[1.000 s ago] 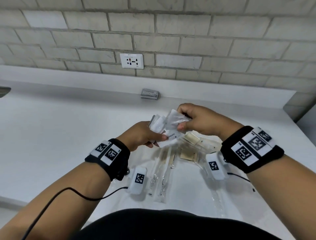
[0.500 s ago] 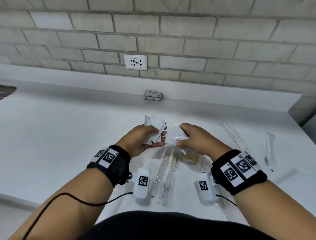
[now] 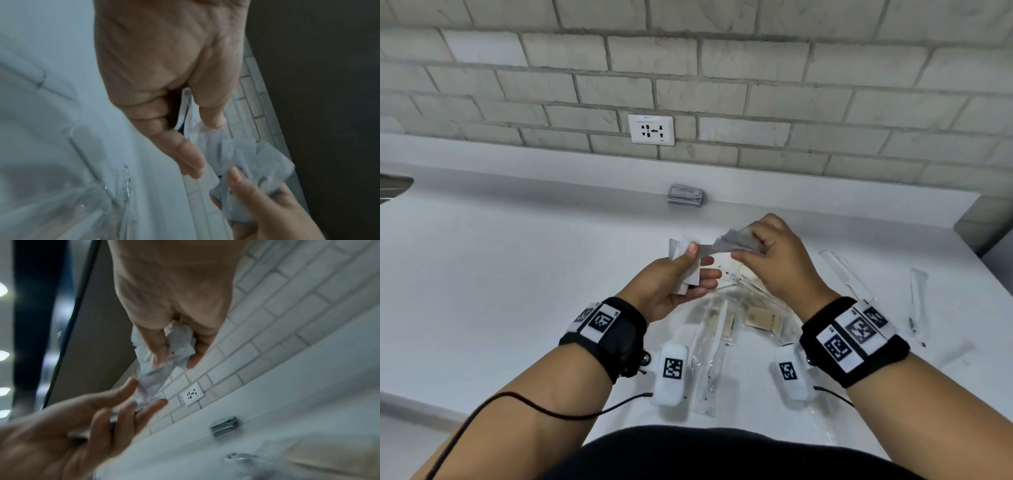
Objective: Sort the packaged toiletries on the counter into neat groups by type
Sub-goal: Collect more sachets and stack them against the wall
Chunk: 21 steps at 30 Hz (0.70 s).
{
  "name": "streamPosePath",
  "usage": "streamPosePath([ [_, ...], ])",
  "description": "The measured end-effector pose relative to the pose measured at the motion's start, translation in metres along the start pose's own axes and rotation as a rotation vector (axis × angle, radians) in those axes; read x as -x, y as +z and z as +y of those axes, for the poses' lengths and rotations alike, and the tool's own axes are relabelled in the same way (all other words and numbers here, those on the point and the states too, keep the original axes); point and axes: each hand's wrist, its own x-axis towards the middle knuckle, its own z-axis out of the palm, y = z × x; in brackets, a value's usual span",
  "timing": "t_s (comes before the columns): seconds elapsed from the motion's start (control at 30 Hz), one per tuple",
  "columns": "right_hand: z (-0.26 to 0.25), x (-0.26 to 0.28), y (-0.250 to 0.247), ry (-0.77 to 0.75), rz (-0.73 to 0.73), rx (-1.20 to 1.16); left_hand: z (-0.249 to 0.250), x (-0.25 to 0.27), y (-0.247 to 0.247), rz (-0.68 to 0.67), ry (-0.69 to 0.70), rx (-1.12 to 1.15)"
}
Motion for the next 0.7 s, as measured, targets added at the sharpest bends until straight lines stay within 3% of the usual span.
streamPosePath([
  [0.1, -0.003, 0.012, 0.001, -0.346, -0.093, 0.277, 0.005, 0.000, -0.004, 0.078, -0.020, 0.169],
  [0.17, 0.000, 0.021, 0.006, -0.415, -0.189, 0.382, 0.005, -0.001, -0.006, 0.084, 0.000, 0.149],
  [0.27, 0.003, 0.024, 0.005, -0.265, -0.249, 0.298, 0.002, -0.003, -0.008, 0.128, 0.077, 0.054],
  [0.37, -0.001, 0.018, -0.006, 0.029, -0.241, 0.097, -0.001, -0.004, -0.012, 0.194, 0.130, -0.029],
  [0.57, -0.010, 0.001, 0.009, 0.247, -0.412, -0.041, -0.001, -0.003, 0.002, 0.026, 0.152, -0.063],
  [0.7, 0.003, 0.013, 0.028, 0.403, -0.386, -0.110, 0.002, 0.001, 0.004, -0.022, 0.052, -0.008],
])
